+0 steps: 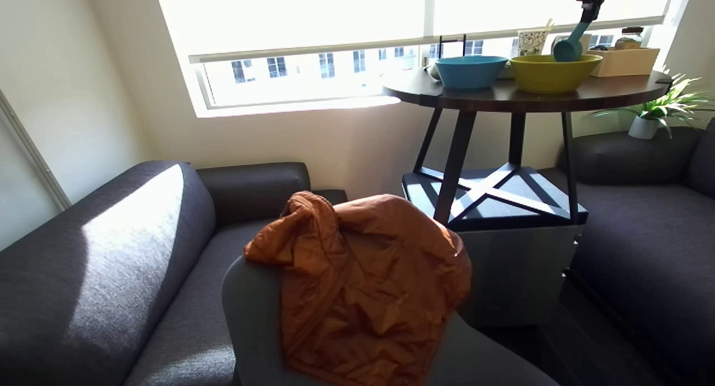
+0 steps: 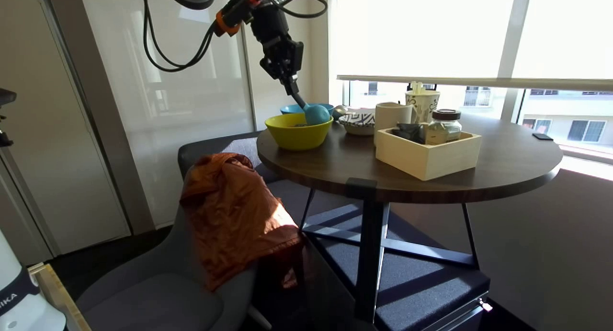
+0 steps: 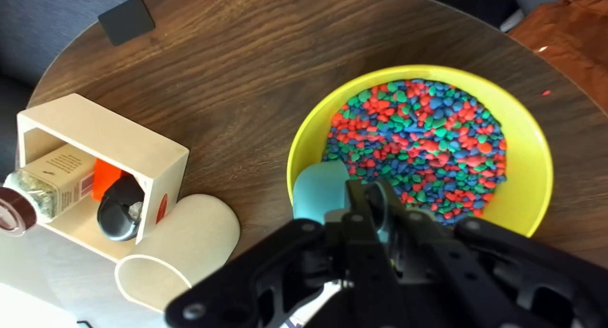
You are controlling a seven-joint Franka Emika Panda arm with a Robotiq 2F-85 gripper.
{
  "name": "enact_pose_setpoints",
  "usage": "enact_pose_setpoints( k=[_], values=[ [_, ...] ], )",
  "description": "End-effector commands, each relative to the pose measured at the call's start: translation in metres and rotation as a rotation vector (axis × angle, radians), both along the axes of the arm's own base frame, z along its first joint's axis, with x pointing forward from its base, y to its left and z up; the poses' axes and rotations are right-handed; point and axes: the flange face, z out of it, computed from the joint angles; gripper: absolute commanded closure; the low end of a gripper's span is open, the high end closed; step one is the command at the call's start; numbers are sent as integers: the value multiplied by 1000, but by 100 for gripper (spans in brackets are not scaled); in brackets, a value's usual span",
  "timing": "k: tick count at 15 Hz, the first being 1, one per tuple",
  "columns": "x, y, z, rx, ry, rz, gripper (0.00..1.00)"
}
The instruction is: Use the scoop to transfer contents from the yellow bowl to the blue bowl
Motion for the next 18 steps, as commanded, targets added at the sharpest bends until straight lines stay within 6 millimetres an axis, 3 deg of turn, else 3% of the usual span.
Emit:
enact_pose_setpoints(
  k=[1,3,6,13,18],
  values=[
    [3,12,-17,12,41,30,98],
    [5,16,-29,38,66,39,98],
    [4,6,-39,18,102,9,98],
    [-3,-22,-69,397,87,-120,98],
    [-5,-39,-77,631,22,-215,98]
  ],
)
